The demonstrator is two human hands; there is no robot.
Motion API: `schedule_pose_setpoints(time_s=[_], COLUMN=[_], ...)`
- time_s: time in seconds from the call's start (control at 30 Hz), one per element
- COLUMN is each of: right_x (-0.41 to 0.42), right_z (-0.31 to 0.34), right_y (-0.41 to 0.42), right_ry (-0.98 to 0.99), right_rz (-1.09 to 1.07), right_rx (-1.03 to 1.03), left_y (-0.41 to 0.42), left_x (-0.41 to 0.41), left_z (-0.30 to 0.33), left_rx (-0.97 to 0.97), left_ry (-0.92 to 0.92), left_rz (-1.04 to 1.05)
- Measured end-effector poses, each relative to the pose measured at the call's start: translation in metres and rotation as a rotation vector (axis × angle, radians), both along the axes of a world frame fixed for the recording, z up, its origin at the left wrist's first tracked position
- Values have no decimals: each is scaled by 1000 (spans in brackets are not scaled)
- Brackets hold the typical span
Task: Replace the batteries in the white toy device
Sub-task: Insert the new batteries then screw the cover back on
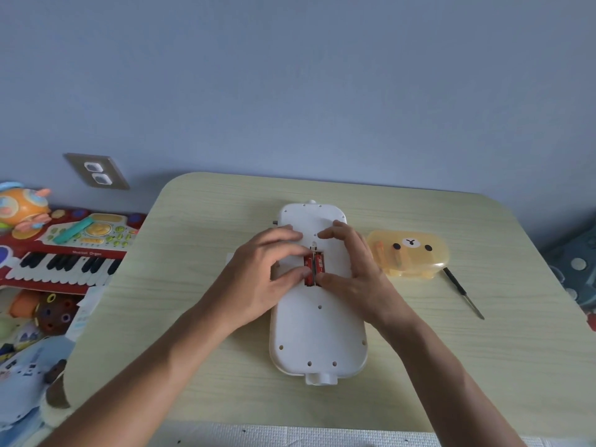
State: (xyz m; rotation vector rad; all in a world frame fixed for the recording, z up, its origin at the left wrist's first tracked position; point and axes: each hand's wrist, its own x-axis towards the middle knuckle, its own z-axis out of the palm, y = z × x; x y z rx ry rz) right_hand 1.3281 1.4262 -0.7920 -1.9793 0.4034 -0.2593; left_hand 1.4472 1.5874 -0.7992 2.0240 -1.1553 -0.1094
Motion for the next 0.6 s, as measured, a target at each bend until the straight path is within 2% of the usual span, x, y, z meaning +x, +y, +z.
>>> schedule_pose_setpoints(time_s=[0.13,0.3,0.43,0.6], right_x=[-3,4,13,14], right_z=[2,8,17,16], right_y=[-3,-1,3,4], right_ry=[41,45,40,127], right_rz=[3,-37,-3,64], right_rx=[-79,-189,-308,-317], left_y=[22,56,65,60], left_x=[26,55,56,52], left_z=[14,19,21,16], left_rx=[5,269,382,435], left_ry=[29,134,216,195], left_rz=[71,220,250,219])
